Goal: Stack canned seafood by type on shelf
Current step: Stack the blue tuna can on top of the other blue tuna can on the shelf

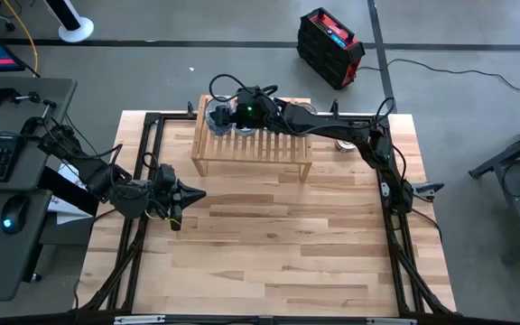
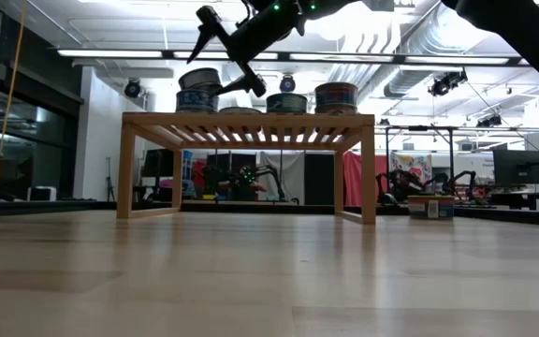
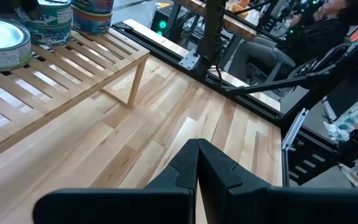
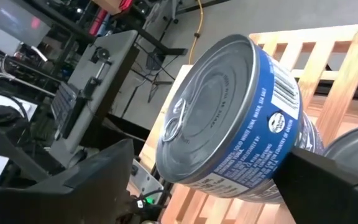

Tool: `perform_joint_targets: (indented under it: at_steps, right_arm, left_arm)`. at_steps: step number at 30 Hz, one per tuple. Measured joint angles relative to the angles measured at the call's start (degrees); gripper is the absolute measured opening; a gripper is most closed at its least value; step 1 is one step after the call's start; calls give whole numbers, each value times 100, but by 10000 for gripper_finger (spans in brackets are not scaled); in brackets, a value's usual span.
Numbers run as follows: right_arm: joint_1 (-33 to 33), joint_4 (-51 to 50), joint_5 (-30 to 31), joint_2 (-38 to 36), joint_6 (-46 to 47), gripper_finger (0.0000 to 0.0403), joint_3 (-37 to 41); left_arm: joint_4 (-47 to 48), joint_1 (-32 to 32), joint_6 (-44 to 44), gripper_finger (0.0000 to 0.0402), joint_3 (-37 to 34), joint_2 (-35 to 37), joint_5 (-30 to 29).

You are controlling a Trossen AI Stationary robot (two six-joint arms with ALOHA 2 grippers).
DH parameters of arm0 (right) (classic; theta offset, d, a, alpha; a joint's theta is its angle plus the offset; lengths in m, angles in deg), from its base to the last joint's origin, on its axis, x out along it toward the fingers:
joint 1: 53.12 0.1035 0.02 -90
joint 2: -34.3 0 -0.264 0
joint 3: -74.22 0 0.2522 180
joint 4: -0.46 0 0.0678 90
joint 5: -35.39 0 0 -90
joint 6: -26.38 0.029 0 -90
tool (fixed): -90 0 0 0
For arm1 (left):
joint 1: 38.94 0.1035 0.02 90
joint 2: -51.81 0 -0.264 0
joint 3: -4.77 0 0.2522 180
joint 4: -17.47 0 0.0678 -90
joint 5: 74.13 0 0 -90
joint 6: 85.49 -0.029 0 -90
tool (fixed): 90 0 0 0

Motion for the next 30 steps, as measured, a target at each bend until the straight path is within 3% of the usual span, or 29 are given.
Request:
perform_joint_targets:
  at_steps: [30]
  right_arm:
    - [150,-260,150,0,-3,355,-161]
  left_arm:
    - [21,0,-37,0,-2,0,-1]
